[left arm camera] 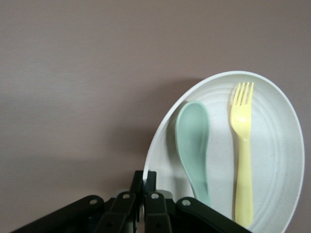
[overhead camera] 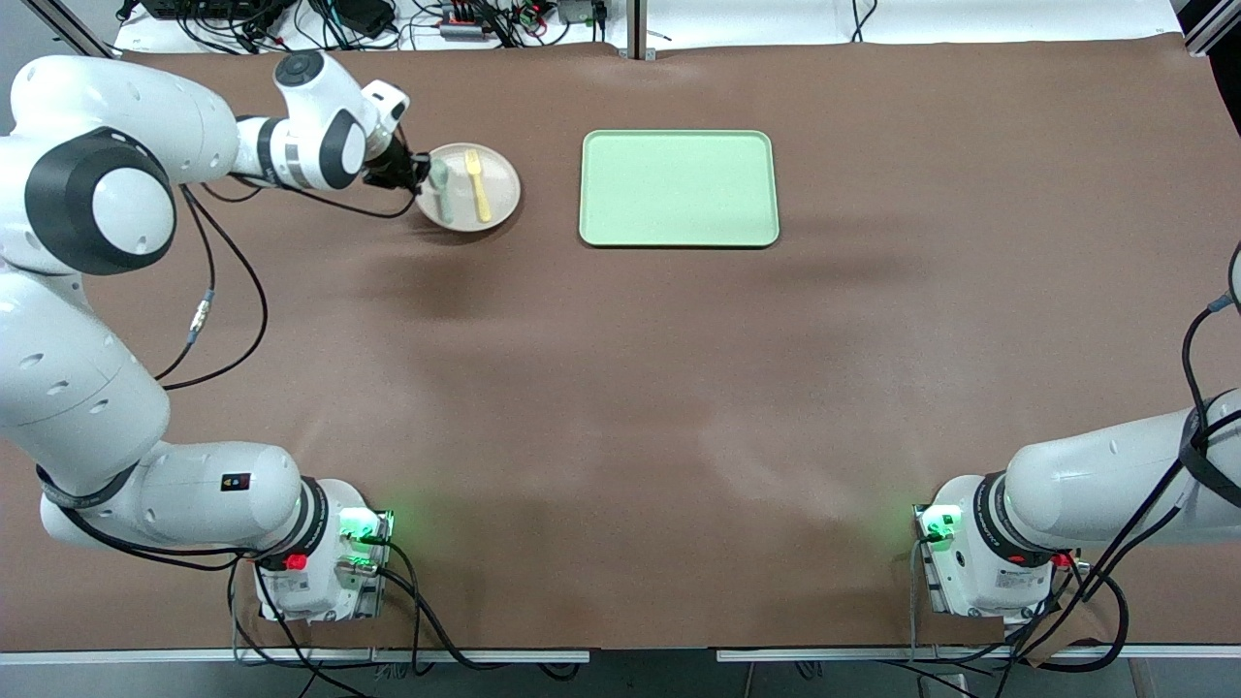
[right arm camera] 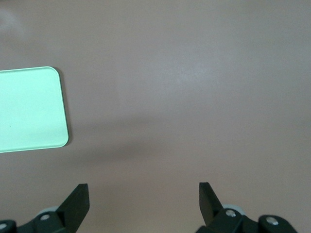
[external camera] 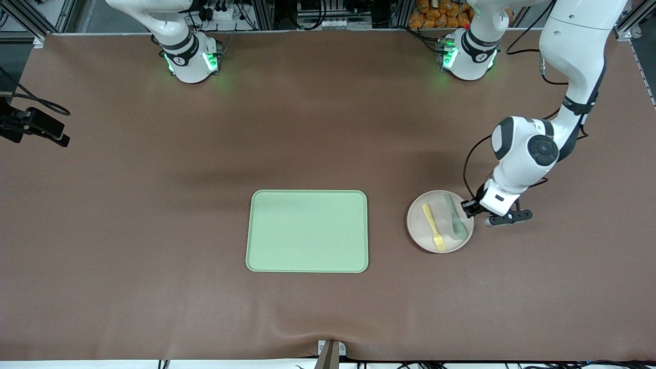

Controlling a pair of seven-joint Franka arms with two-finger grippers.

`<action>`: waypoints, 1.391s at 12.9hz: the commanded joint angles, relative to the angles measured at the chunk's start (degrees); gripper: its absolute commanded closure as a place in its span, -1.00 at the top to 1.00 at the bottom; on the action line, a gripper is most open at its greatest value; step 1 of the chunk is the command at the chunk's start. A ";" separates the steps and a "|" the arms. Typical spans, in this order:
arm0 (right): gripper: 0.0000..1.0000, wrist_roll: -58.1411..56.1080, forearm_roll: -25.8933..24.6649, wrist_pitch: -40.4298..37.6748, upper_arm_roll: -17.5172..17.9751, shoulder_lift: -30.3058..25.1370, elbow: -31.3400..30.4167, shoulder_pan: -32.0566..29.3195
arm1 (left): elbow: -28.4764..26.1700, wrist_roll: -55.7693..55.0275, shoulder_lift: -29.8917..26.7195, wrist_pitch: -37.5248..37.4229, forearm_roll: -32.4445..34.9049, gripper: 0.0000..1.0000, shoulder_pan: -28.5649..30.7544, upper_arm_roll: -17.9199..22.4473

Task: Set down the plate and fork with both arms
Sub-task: 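Carry the plate onto the green tray with the left gripper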

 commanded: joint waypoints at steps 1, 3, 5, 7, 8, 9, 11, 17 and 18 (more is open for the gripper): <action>1.00 1.17 -0.34 -0.26 -0.06 -0.03 0.16 0.53 | 3.33 -8.61 -1.46 -0.56 -1.19 -1.00 -0.05 -5.37; 1.00 1.17 -0.34 -0.26 -0.15 -0.03 0.16 0.45 | 6.59 -13.81 -0.06 -0.56 -1.10 -1.00 -1.54 -8.28; 1.00 1.17 -0.34 -0.26 -0.06 -0.03 0.16 0.53 | 10.97 -15.33 3.80 -0.56 -1.10 -1.00 -5.56 -9.09; 1.00 1.17 -0.34 -0.17 -0.15 0.05 0.16 0.80 | 17.03 -15.77 9.06 -1.08 -0.41 -1.00 -10.40 -8.74; 1.00 1.17 -0.34 -0.17 -0.15 0.05 0.16 0.89 | 20.37 -15.51 11.70 -2.05 -0.05 -1.00 -11.82 -8.65; 1.00 1.17 -0.43 -0.26 -0.15 0.32 0.16 0.89 | 23.19 -15.42 13.64 -3.36 -0.05 -1.00 -12.96 -8.48; 1.00 1.17 -0.34 -0.17 -0.15 0.32 0.16 0.97 | 26.63 -15.16 16.72 -4.60 3.01 -1.00 -13.67 -8.47; 1.00 1.17 -0.34 -0.08 -0.06 0.41 0.16 1.15 | 29.45 -14.81 22.35 -4.60 6.90 -1.00 -15.08 -8.48; 1.00 1.17 -0.34 0.01 -0.06 0.58 0.16 1.15 | 29.37 -14.72 22.97 -4.43 6.98 -1.00 -15.17 -8.56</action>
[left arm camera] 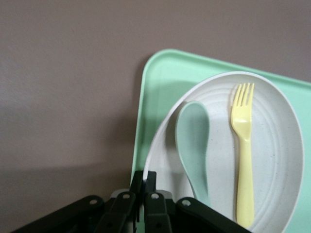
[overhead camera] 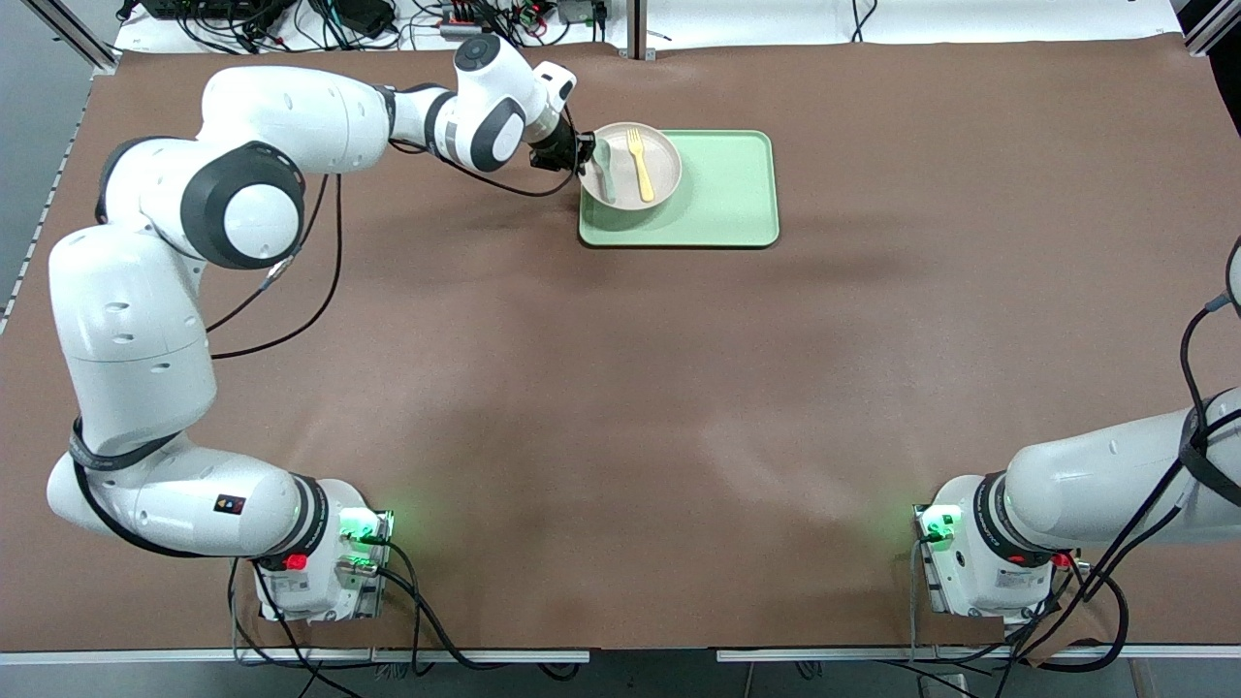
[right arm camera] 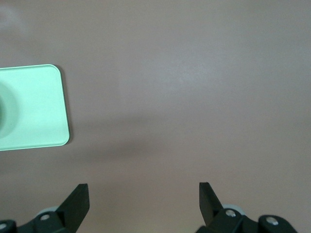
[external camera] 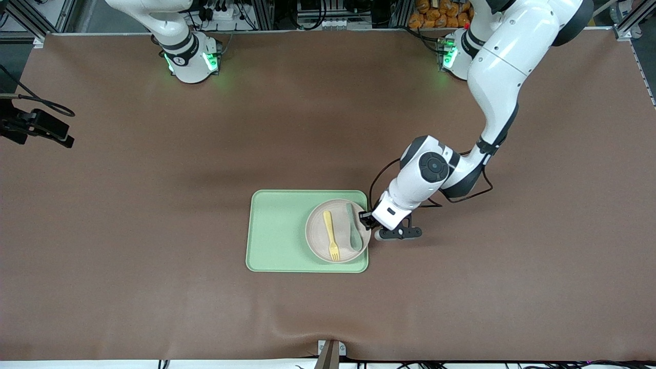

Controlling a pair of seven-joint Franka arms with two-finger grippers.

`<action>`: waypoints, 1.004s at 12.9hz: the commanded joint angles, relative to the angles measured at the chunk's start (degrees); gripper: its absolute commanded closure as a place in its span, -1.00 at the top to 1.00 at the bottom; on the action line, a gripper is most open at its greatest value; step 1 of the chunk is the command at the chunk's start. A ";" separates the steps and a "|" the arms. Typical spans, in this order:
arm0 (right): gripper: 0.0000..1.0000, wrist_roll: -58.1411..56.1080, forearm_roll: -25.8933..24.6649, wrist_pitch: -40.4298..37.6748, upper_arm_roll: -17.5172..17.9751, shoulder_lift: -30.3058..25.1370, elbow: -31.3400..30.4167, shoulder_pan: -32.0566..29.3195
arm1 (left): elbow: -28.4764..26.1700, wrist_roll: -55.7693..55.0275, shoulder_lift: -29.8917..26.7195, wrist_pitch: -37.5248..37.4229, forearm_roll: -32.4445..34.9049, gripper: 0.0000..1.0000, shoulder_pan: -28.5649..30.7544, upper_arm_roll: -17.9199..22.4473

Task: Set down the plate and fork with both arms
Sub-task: 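Carry the plate onto the green tray with the left gripper, then release the plate and raise the left gripper while the right gripper reaches in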

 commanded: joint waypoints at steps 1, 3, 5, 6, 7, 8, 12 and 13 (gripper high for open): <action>1.00 1.16 -0.26 0.18 -0.10 0.42 0.19 0.76 | 2.11 -0.03 2.14 -0.74 1.18 -1.00 -1.25 0.07; 1.00 1.16 -0.34 0.35 -0.10 0.95 0.19 1.72 | 2.20 -0.38 2.31 -0.74 0.74 -1.00 -2.04 0.16; 1.00 1.16 -0.26 0.44 -0.10 1.83 0.28 2.69 | 2.29 -0.73 2.84 -0.74 0.65 -0.73 -2.04 0.07; 1.00 1.25 -0.26 0.36 -0.10 2.26 0.28 3.47 | 2.55 -0.73 2.84 -0.74 0.65 0.64 -1.95 0.16; 1.00 1.25 0.70 0.44 -0.10 2.70 0.37 4.35 | 2.82 -0.65 2.76 -0.74 0.83 1.00 -1.95 0.16; 1.00 1.25 2.71 0.53 -0.10 3.67 0.46 4.62 | 4.56 -0.91 2.23 -1.00 1.18 1.00 -2.04 0.25; 1.00 1.07 5.72 3.07 -0.19 7.27 0.54 6.55 | 6.33 -0.47 -6.35 -14.58 1.35 1.00 -0.20 1.56; 1.00 0.81 5.29 3.69 -0.19 8.50 0.54 7.78 | 6.68 -0.30 -9.78 -19.41 1.36 1.00 0.15 2.00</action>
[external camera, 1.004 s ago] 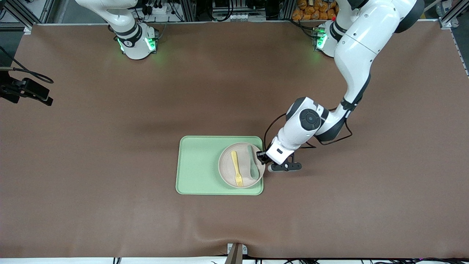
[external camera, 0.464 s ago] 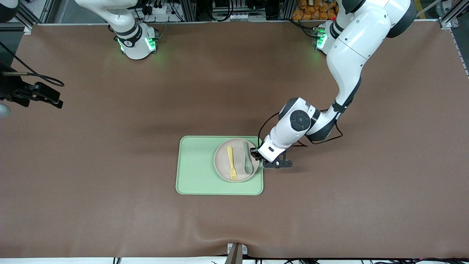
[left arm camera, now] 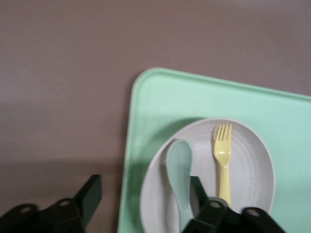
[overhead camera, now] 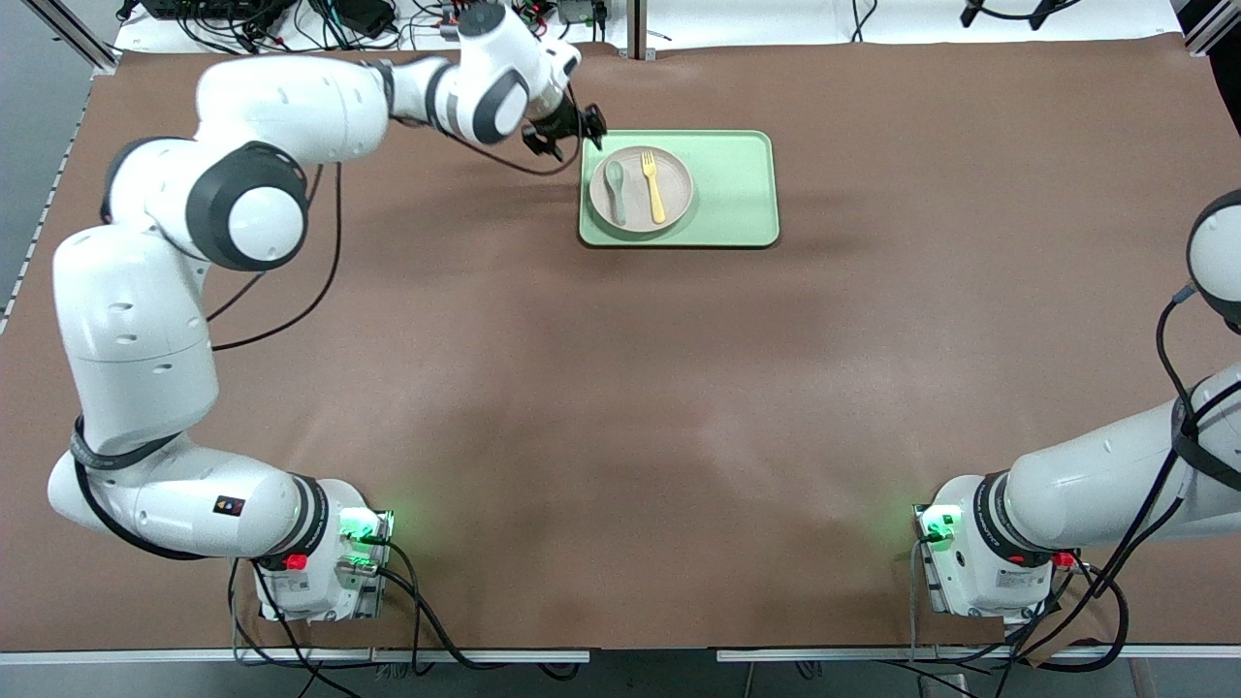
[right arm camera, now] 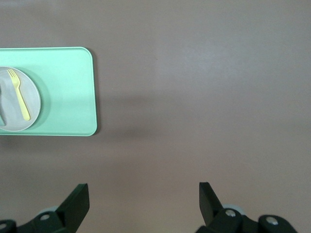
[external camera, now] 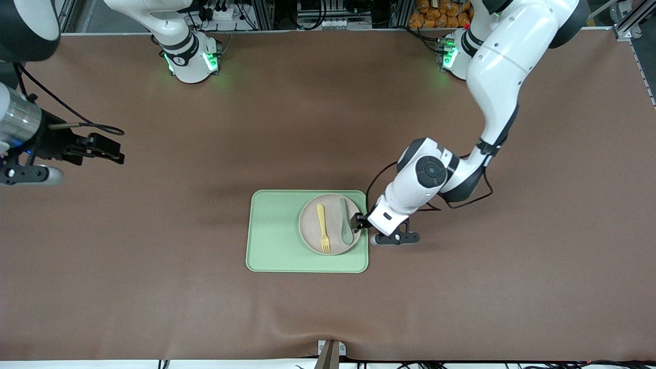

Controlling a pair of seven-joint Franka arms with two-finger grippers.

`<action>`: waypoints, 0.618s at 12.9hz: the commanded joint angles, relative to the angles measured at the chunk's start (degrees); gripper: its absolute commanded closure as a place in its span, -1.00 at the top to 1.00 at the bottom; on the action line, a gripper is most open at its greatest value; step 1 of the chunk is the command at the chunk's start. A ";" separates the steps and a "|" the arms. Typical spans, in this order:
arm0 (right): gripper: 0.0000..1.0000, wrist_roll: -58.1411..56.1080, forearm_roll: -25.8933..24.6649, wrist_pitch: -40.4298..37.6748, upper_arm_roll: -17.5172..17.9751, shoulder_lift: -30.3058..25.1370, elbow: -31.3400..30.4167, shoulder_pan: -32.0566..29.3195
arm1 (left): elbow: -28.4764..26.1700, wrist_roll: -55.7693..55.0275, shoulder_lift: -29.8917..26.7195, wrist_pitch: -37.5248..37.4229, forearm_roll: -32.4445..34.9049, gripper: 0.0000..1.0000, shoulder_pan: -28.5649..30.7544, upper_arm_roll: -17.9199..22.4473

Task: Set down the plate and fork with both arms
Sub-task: 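Release the plate and raise the left gripper while the right gripper reaches in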

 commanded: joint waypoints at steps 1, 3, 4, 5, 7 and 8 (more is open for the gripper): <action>1.00 0.43 -0.27 2.19 -0.24 2.97 0.73 3.91 | -0.64 -0.28 -11.01 -13.40 1.33 1.00 1.91 1.74; 1.00 0.34 0.08 6.66 -0.24 5.26 0.81 5.77 | -0.64 0.85 -17.86 -24.12 1.42 1.00 5.07 1.75; 1.00 0.34 0.17 7.55 -0.24 6.22 0.73 6.64 | -0.64 1.99 -20.94 -28.61 1.33 1.00 6.74 1.83; 1.00 0.34 -0.18 7.73 -0.24 7.54 0.73 8.04 | -0.64 4.18 -24.37 -33.10 1.33 1.00 9.19 1.75; 1.00 0.08 -1.06 8.09 -0.24 11.31 0.99 10.77 | -0.55 11.46 -30.52 -40.66 0.63 1.00 13.41 1.40; 1.00 -0.01 -1.24 9.74 -0.24 12.55 1.25 11.22 | -0.55 14.10 -33.16 -43.57 0.54 1.00 14.91 1.66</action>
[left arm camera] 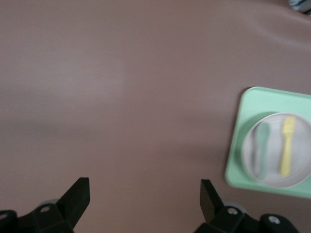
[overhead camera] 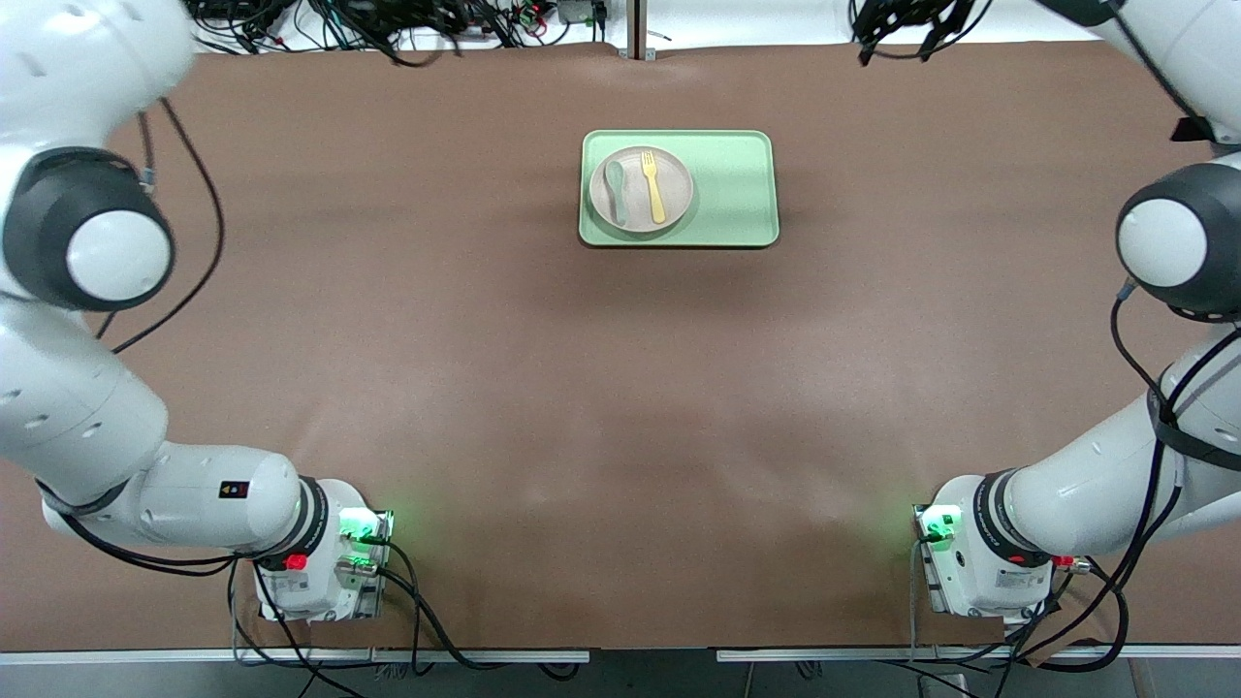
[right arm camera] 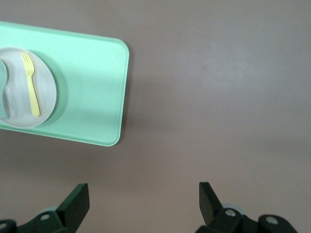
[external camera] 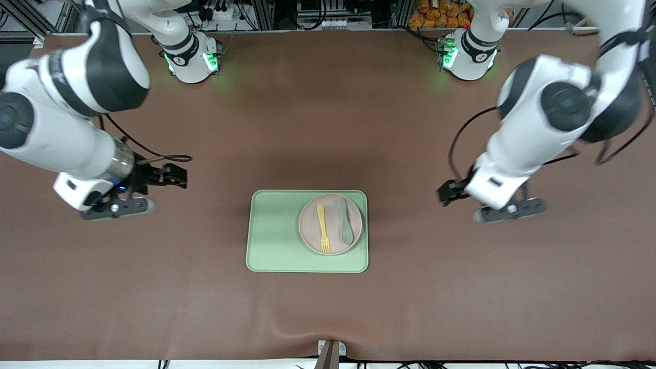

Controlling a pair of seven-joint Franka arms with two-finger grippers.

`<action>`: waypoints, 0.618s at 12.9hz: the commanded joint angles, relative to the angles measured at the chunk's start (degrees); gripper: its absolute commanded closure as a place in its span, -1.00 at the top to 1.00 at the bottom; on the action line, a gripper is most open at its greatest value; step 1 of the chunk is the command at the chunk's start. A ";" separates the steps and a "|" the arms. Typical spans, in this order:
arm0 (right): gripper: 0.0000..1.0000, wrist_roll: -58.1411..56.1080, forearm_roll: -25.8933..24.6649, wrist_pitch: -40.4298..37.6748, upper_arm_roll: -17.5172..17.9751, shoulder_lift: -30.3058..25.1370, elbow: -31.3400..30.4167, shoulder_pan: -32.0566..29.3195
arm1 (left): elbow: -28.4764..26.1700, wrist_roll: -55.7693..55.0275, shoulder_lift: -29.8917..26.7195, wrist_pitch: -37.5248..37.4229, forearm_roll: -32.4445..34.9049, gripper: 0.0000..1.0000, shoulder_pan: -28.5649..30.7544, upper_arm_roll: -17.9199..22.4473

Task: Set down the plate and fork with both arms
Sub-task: 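Move the right gripper over the yellow fork while the left gripper withdraws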

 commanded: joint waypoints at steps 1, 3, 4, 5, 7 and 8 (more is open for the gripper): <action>1.00 -0.11 -0.85 3.55 -0.36 4.68 1.39 1.91 | -2.37 6.21 -7.87 -6.67 0.43 1.00 4.59 -0.09; 1.00 -0.19 -1.20 5.41 -0.36 7.41 1.57 3.66 | -2.29 10.87 -10.42 -10.81 0.26 1.00 8.20 -0.26; 1.00 -0.20 -0.85 6.90 -0.36 8.11 1.57 3.50 | -2.28 12.72 -11.65 -11.96 0.17 1.00 9.00 -0.18; 1.00 -0.20 -0.93 7.26 -0.36 8.90 1.57 3.93 | -2.28 13.26 -12.80 -12.76 0.17 1.00 9.79 -0.18; 1.00 -0.28 -1.02 9.35 -0.36 10.23 1.48 4.46 | -2.28 13.62 -13.43 -13.47 0.08 1.00 10.15 -0.18; 1.00 -0.98 -0.85 11.29 -0.36 11.01 1.48 4.55 | -2.37 13.53 -13.43 -13.64 -0.36 1.00 10.06 -0.18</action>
